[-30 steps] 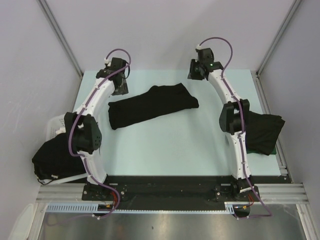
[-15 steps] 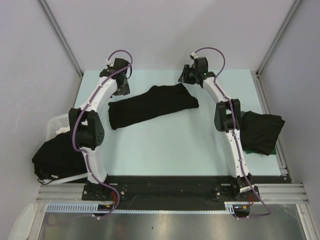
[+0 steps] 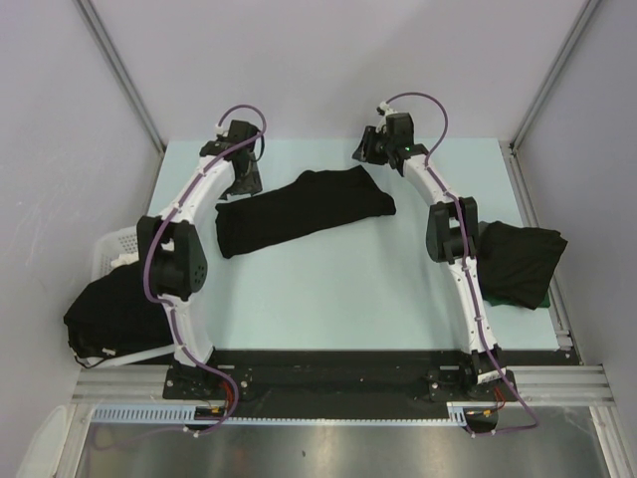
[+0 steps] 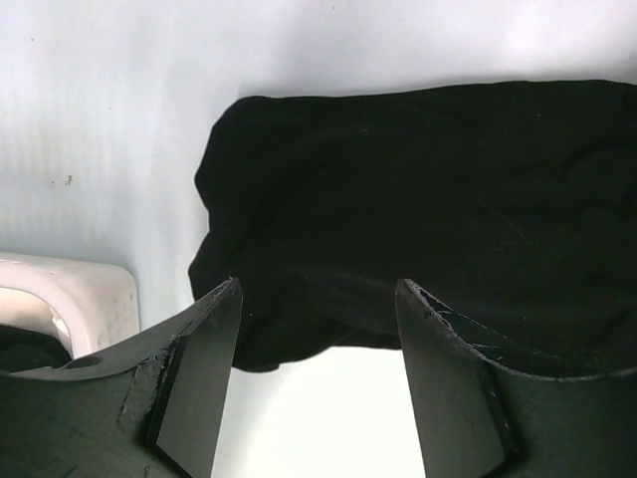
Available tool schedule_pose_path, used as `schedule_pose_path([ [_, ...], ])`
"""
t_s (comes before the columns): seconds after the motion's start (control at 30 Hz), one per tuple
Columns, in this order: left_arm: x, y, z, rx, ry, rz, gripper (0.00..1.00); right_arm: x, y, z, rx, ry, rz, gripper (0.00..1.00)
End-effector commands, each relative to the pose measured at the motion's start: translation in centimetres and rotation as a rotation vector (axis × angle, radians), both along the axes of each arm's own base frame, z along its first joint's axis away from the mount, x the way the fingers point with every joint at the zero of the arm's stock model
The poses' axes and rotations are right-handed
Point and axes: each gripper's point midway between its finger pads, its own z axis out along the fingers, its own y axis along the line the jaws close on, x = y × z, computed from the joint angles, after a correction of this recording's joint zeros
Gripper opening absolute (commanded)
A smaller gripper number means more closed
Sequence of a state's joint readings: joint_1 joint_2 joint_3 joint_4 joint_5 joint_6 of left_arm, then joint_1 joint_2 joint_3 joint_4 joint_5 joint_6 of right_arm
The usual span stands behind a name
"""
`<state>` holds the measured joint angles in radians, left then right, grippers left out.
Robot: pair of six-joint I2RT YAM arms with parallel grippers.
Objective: Fold and stack the t-shirts
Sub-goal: Flatten out the tshirt
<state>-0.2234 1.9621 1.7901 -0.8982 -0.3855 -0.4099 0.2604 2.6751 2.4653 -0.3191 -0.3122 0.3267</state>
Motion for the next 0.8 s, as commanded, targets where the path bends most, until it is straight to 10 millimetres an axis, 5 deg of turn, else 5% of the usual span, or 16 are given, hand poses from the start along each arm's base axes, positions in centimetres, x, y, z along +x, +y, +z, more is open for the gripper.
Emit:
schedule_pose_path([
  [0.0, 0.0, -1.1, 4.0, -0.045, -0.103, -0.034, 0.69, 1.2, 0.0, 1.0, -0.006, -0.080, 0.014, 0.43],
  [0.77, -0.1, -3.3, 5.5, -0.078, -0.127, -0.096, 0.70, 1.4, -1.9, -2.9, -0.031, -0.013, -0.038, 0.45],
])
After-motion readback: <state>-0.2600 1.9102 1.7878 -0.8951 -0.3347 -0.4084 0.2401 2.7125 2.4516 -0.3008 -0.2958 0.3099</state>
